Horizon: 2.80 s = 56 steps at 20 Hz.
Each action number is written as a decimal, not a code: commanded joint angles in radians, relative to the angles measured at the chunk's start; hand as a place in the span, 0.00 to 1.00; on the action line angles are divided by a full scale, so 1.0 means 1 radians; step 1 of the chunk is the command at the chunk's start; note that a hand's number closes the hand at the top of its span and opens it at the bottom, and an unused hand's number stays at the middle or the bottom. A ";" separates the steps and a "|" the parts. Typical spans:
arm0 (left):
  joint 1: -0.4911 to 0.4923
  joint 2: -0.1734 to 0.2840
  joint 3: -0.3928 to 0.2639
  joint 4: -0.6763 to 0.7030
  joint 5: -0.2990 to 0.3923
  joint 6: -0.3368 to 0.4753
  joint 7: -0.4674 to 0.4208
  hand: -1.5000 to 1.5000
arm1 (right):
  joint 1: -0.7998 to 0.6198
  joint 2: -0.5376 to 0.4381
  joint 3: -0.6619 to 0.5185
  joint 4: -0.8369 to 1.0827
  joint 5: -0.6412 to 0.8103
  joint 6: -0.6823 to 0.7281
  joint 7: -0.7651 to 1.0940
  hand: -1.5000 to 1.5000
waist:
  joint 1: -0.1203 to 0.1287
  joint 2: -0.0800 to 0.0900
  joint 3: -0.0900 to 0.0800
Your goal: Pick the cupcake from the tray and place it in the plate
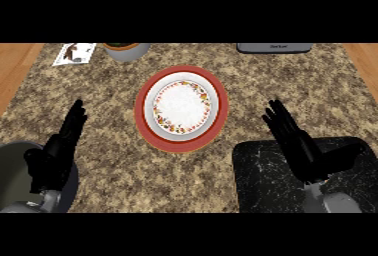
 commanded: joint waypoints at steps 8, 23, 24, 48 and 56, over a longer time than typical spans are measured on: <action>0.018 -0.010 0.035 0.064 0.037 -0.096 -0.090 0.50 | -0.057 -0.251 -0.164 0.117 0.438 -0.511 0.085 1.00 | -0.027 0.008 -0.036; 0.034 -0.031 0.101 0.181 0.086 -0.248 -0.205 0.50 | 0.245 0.122 0.017 -0.123 0.985 -1.138 0.191 0.00 | -0.015 -0.007 -0.016; 0.010 -0.027 0.121 0.215 0.096 -0.258 -0.206 0.50 | 0.262 0.078 -0.003 -0.153 1.011 -1.075 0.253 0.00 | -0.023 -0.005 -0.017; -0.011 -0.087 0.125 0.244 0.051 -0.285 -0.216 0.50 | 0.260 0.026 -0.004 -0.463 1.361 -0.147 1.221 0.00 | 0.005 0.000 -0.013; -0.010 -0.073 0.168 0.251 0.045 -0.312 -0.205 0.50 | 0.215 0.037 -0.072 -0.362 1.281 -0.107 1.154 0.00 | 0.008 -0.002 -0.011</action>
